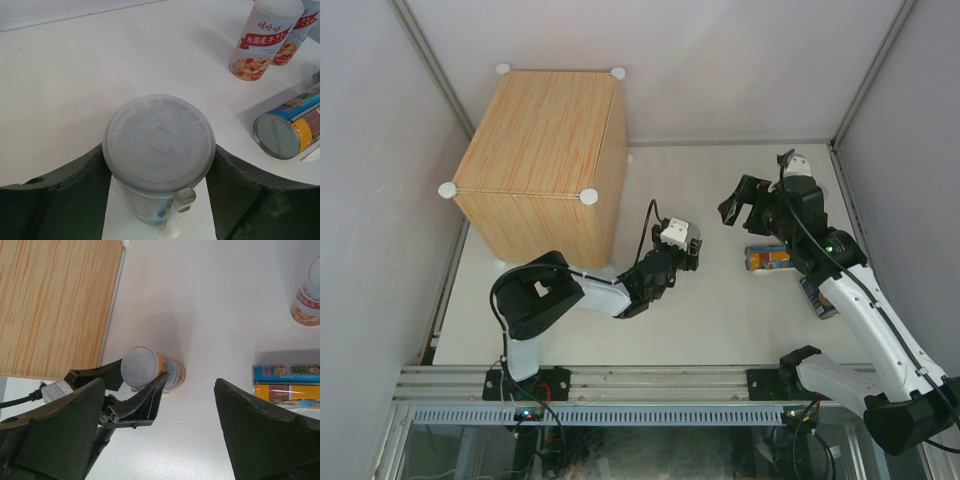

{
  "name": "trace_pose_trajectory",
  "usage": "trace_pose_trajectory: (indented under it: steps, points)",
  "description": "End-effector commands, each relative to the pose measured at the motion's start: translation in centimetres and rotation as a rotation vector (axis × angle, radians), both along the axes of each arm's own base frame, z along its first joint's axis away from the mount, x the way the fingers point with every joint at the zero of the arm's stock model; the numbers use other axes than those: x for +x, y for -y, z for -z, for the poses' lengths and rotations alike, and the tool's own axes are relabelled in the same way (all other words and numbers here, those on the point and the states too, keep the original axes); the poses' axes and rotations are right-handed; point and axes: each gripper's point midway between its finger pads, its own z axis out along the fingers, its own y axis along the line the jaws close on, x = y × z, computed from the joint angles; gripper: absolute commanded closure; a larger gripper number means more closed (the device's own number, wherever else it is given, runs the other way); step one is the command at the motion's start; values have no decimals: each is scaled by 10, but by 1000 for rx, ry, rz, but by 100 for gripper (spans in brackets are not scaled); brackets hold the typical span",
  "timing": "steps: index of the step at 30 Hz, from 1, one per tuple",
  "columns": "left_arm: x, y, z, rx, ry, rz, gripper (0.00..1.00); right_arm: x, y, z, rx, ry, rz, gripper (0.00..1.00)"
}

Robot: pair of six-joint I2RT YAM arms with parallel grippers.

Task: Place and organize the canned foods onto the counter
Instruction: Pick up the canned food from the center of the board.

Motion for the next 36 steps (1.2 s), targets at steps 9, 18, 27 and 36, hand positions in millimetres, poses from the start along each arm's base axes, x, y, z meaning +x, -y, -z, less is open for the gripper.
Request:
trace_pose_trajectory:
  steps: [9, 18, 27, 36]
  points:
    - [3, 8, -46, -91, 70, 17, 100, 3, 5, -15, 7, 54, -7, 11]
    - [-4, -1, -70, -93, 110, 22, 100, 4, 8, -10, 15, 49, 13, 11]
    - [-9, -12, -91, -105, 138, 20, 100, 7, 10, -7, 17, 45, 31, 11]
    - [-19, -20, -120, -110, 164, 34, 100, 10, 14, -6, 27, 44, 50, 11]
